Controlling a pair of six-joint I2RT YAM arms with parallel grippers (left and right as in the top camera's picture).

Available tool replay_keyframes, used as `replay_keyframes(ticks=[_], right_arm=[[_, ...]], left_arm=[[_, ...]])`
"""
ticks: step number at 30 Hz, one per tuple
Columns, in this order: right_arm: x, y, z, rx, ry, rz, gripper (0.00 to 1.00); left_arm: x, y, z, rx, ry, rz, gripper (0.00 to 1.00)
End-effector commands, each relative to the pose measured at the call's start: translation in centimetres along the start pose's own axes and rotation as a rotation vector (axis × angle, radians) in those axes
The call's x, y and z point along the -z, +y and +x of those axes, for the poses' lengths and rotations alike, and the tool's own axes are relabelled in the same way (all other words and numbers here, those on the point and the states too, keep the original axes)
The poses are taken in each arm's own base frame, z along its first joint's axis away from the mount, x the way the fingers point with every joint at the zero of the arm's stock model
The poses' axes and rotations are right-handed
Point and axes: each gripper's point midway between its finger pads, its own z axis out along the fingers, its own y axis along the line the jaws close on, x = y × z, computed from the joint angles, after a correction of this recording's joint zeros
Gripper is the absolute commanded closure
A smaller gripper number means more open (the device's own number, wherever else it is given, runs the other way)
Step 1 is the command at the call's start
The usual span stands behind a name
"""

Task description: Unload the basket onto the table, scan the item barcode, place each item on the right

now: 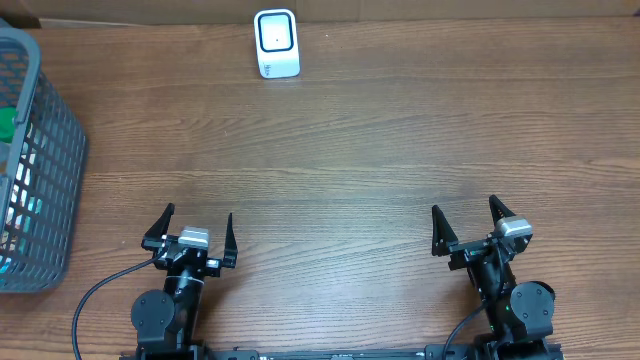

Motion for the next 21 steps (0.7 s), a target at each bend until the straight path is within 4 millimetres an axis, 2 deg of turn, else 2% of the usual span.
replay_keyframes(ticks=[1, 21], right_arm=[[0.00, 0.11, 0.21, -0.005, -0.003, -0.008, 0.00], [0.00, 0.11, 0.21, -0.005, -0.003, -0.008, 0.00]], left_arm=[[0.01, -0.04, 0.04, -0.005, -0.005, -0.002, 0.00], [0.01, 0.00, 0.06, -0.013, -0.004, -0.005, 0.00]])
